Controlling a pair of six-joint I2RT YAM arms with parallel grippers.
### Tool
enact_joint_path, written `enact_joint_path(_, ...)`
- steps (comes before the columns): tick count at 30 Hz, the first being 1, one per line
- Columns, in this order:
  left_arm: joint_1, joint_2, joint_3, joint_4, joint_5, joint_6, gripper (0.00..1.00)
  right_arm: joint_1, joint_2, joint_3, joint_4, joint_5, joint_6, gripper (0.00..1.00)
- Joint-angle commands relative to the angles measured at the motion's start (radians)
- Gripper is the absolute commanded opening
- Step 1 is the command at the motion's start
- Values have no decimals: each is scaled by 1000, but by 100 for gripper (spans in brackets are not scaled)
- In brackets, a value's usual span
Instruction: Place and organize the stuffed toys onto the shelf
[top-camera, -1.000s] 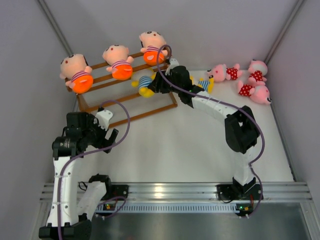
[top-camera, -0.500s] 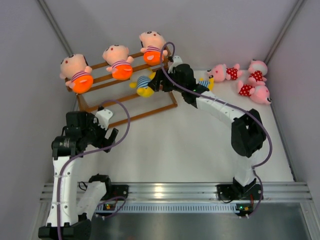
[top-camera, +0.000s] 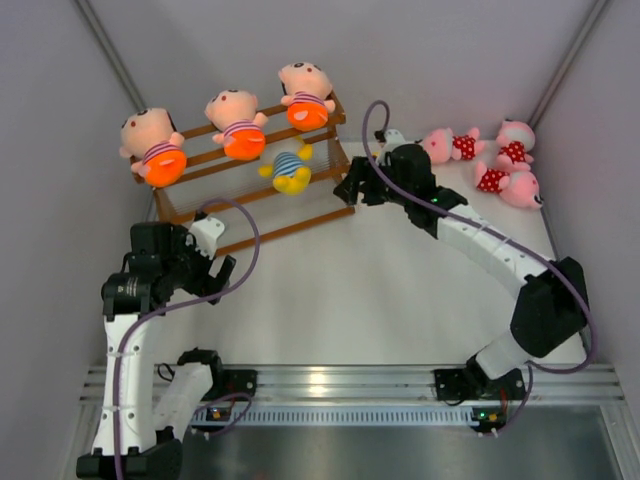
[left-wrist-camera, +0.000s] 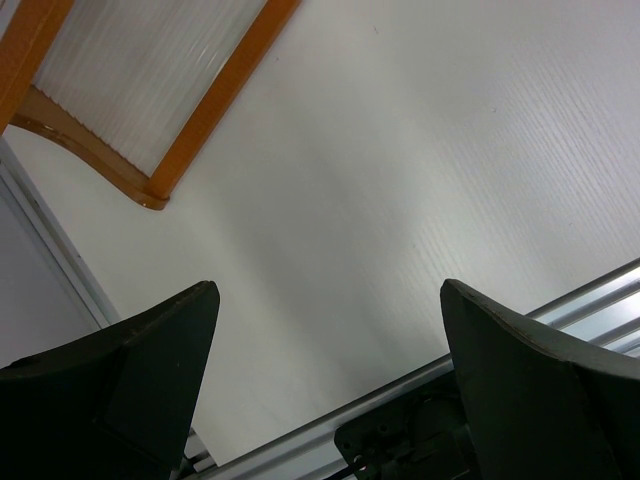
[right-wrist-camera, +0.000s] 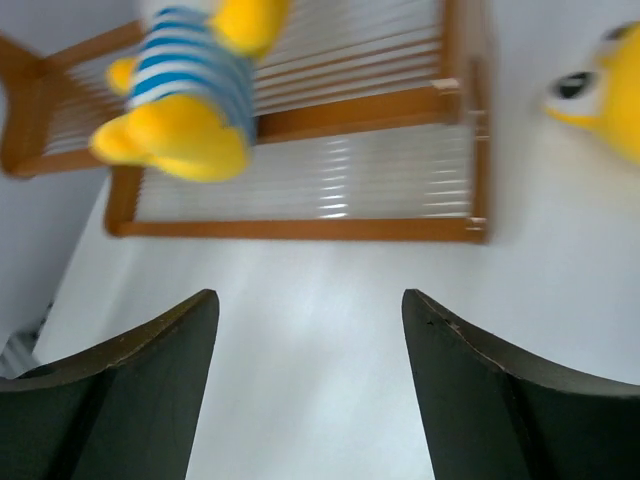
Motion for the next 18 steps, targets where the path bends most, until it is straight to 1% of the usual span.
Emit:
enact_joint_path(1,-3,-14,3,-12,14,10,98,-207,-30,-31,-80,3,29,74)
enact_joint_path(2,-1,-11,1,-10,17,12,98,-258,20,-18,-85,-23,50,72)
enact_joint_path(3,-1,-9,-2,-10,14,12,98,-354,51,-1,-86,-32,56,71)
enact_joint_path(4,-3,-3,-7,-12,14,12,98,-394,85,46,-85,-34,58,70)
enact_joint_path(6,-3,7,-4,-12,4,13,98,-476,204,109,-77,-22,67,71)
enact_joint_path(7,-3,18,-4,-10,-1,12,98,-494,250,149,-86,-19,76,71)
enact_joint_path(8,-1,21,-1,-10,-5,13,98,-522,342,241,-100,-23,84,71)
enact_joint_path(10,-3,33,6,-12,-18,12,98,-540,430,329,-126,-16,90,71)
enact_joint_path(11,-3,43,10,-10,-22,12,98,-550,502,393,-125,-22,99,71)
enact_joint_path(14,-1,66,16,-10,-33,12,98,-556,612,478,-112,-26,131,70)
enact_joint_path(16,-3,75,22,-10,-32,13,98,-556,656,498,-82,-42,151,68)
enact_joint_path(18,-3,87,29,-10,-30,15,98,-556,688,487,-47,-91,183,65)
